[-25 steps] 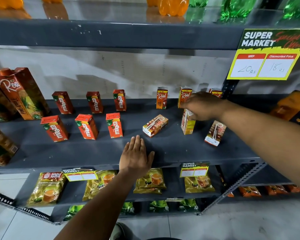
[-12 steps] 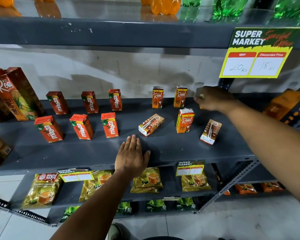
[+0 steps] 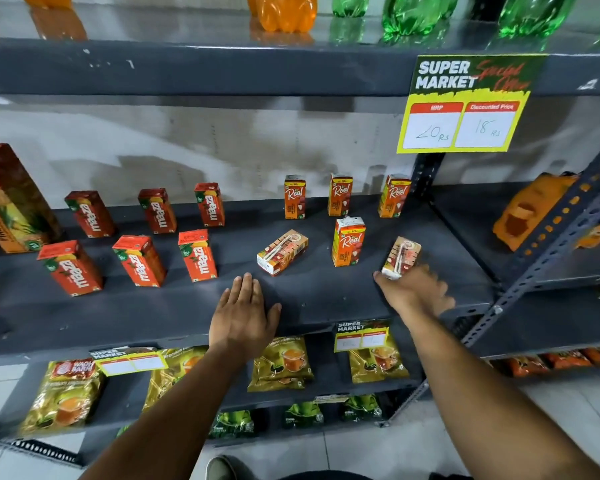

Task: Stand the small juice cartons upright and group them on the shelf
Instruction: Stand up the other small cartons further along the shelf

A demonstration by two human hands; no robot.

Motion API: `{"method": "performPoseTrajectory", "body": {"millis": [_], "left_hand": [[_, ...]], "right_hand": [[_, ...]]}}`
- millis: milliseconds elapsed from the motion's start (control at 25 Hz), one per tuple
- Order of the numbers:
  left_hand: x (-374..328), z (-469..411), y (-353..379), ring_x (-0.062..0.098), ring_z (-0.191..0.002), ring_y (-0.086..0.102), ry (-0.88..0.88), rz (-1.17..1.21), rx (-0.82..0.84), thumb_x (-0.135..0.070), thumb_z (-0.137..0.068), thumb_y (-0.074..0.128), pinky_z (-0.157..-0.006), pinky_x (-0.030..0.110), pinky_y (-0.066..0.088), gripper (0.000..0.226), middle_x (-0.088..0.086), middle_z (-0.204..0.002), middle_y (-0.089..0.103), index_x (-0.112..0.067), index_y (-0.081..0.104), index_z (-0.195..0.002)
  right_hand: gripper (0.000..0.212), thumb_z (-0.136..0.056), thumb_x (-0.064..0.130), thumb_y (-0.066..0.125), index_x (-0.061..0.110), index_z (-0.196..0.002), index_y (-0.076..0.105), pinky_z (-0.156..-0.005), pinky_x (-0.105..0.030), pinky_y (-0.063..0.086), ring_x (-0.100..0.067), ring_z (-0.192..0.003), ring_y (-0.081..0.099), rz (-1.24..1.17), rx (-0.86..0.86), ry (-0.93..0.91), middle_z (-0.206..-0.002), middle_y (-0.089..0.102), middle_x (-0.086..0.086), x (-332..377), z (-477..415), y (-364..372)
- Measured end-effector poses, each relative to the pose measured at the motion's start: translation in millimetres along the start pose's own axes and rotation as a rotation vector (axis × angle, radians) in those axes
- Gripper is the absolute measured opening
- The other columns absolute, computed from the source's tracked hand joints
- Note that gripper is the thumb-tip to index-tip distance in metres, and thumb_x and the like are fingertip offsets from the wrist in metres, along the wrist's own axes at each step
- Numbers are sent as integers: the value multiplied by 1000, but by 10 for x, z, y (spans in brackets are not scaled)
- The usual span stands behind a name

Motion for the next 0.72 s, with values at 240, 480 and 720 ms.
{"method": "performPoseTrajectory", "body": {"millis": [240,480,720], "left_hand": [[10,-10,21,23,-148,3,-7,-18,-12,-58,-94,13,-120,38,7,76,10,-161,8,-6,14,-150],[-12,-1,-3,23,-147,5,-13,-18,-16,-59,-94,14,-120,38,7,76,10,-161,9,-7,15,-150],[-20,5,-20,23,-147,4,-11,-21,-16,-59,-94,14,-120,38,7,77,10,-161,9,-7,14,-150]], "right_hand": [[56,-75,15,68,30,-127,56,-91,-43,46,-34,-117,52,154,-1,-488,-132,54,-6,-43,-514,-622],[54,-89,18,59,40,-136,45,-103,-41,32,-24,-139,31,1053,-60,-1294,-152,39,9,380,-811,-1056],[56,-72,9,78,24,-124,62,-79,-40,51,-29,-110,63,1100,-209,-1652,-122,69,0,489,-870,-1069]]}}
Point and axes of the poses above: each hand's wrist, its own z-axis away from the middle knuckle, its own y-axis out of the palm, x = y × z, the point moved 1 cm from there along -z, towards the middle knuckle
